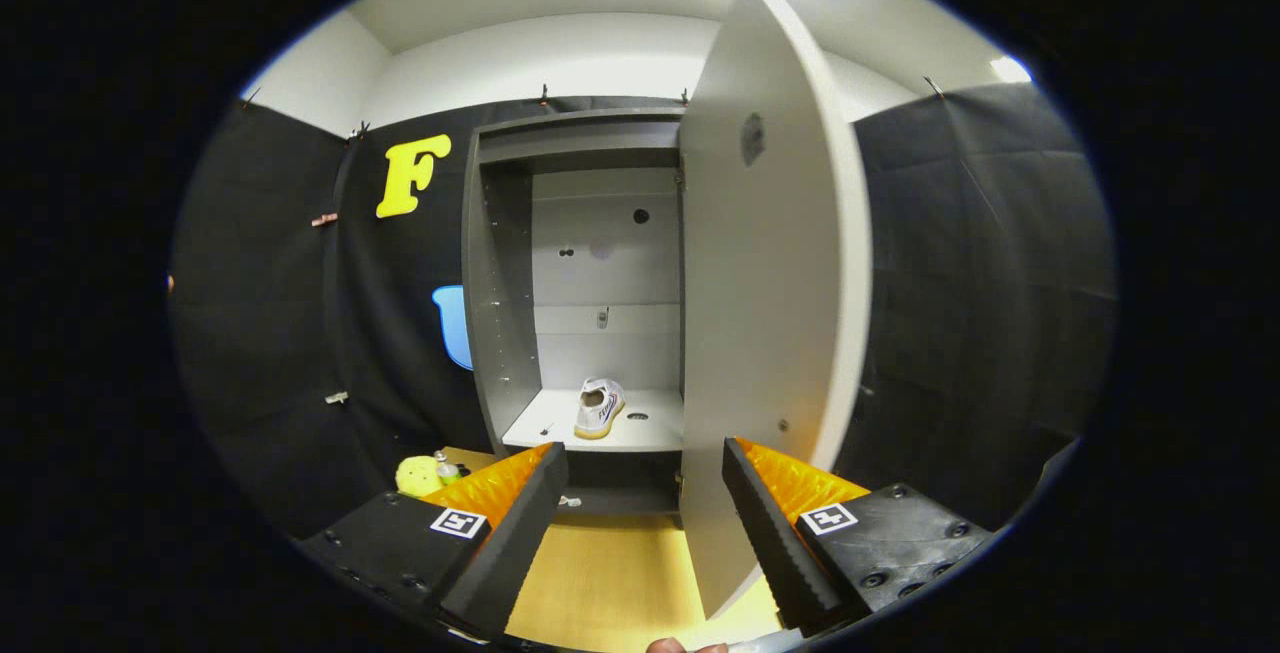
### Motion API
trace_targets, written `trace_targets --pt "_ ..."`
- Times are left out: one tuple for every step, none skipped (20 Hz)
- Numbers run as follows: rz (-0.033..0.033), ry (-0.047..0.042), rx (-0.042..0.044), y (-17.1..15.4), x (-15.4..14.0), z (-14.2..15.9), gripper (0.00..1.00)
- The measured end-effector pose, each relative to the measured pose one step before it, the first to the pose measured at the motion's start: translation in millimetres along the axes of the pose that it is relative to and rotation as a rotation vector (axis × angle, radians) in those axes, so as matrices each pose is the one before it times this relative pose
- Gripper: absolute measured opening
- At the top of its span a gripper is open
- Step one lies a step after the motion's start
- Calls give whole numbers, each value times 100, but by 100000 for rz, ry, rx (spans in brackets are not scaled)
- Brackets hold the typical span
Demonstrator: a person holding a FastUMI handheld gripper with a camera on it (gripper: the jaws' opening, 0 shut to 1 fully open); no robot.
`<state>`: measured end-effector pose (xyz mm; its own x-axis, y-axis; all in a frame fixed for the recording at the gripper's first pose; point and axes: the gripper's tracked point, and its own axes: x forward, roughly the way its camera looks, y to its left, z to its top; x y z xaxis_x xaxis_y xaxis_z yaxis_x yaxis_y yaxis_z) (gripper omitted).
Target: Open the shoe cabinet door, grab the shoes and put them into the shoe cabinet, then close the shoe cabinet door.
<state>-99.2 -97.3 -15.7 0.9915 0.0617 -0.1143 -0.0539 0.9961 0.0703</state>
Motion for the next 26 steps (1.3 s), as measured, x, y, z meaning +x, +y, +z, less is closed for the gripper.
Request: trace_targets --pt "-2074 -140 1014 -1341 -784 30 98" --pt "-1864 -91 470 -1354 -487 108 98" --pt "-1992 -100 546 -1252 -763 80 98" --pt "-1907 -167 572 -1316 -595 226 98" --pt "-1649 -204 551 -1366 -580 131 98" --pt "-1727 -195 666 -1396 -389 96 98" --pt "-2494 -82 184 -1607 -190 9 98" --pt "-1965 -108 -101 -1287 478 -178 98" --pt "-2489 118 -140 -1373 526 -552 98" --pt "-1777 533 -138 -1326 999 -467 98" --pt "-1799 655 -229 -1435 748 -234 98" --pt "-1297 978 -328 -1169 767 -194 98" --pt "-810 -32 -836 -790 861 -190 97" --pt "-1180 58 -1184 -866 978 -84 97" --pt "-595 484 -1240 -833 812 -349 97" --pt "-853 703 -699 -511 934 -206 97" --pt "699 1513 510 -52 907 -384 97" --pt "731 594 854 293 912 -44 97" --pt "1367 463 969 289 684 29 97" --pt "1910 279 642 581 430 130 97" --pt "2361 136 724 716 302 63 97" --pt "2351 -26 483 874 186 -12 97" --pt "2057 155 227 822 74 38 97" --pt "-191 214 -1181 -64 -158 -49 97" --pt "-341 -497 -249 -24 -16 194 96" --pt "74 499 782 420 54 -52 96"
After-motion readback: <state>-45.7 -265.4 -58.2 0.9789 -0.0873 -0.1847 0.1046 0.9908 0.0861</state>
